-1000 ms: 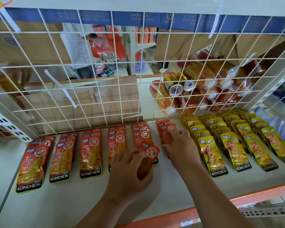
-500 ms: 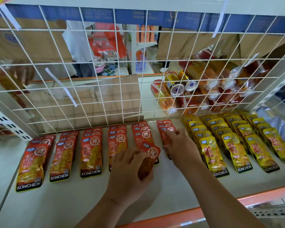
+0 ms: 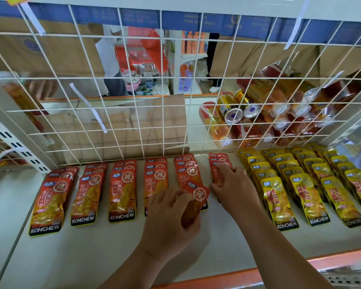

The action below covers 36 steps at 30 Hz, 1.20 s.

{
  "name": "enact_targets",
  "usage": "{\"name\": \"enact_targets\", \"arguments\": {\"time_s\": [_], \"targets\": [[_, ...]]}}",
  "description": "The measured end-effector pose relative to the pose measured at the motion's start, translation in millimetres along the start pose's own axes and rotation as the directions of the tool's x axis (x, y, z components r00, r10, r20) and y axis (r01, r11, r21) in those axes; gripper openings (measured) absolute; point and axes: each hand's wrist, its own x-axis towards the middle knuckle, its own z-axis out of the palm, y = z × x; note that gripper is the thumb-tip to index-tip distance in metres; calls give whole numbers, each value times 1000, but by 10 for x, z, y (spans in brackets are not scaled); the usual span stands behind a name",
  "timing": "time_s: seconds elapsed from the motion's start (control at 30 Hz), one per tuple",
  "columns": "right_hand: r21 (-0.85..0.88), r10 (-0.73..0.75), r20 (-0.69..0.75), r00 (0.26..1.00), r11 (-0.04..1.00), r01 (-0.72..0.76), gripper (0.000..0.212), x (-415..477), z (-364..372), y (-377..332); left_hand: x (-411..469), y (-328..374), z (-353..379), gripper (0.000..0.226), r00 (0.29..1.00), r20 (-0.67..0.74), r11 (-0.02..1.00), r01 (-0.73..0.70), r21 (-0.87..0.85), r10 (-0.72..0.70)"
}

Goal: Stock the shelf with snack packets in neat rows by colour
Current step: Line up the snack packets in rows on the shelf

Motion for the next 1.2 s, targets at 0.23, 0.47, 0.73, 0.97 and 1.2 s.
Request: {"name": "enact_targets", "arguments": {"time_s": [0.23, 0.47, 0.73, 0.97, 1.2], "targets": [[-38, -33, -19, 999, 999, 32, 53, 72, 35, -23, 8, -3, 7, 35, 1000, -11, 1000, 2, 11, -2], [11, -127, -10, 992, 992, 127, 48, 93, 2, -12, 3, 0, 9, 35, 1000, -5, 1000, 6, 18, -6], [-17, -20, -32, 999, 1000, 19, 49, 55, 14, -83, 0, -4, 9, 36, 1000, 21, 1000, 22, 21, -22], [-28, 41, -26, 999, 999, -42, 48, 35, -3, -194, 3, 1, 7, 35, 1000, 9, 1000, 15, 13, -15], [15, 108, -19, 994, 994, -107, 45, 9, 0, -242, -7, -26, 25, 37, 999, 23, 1000, 28, -4, -28]]}}
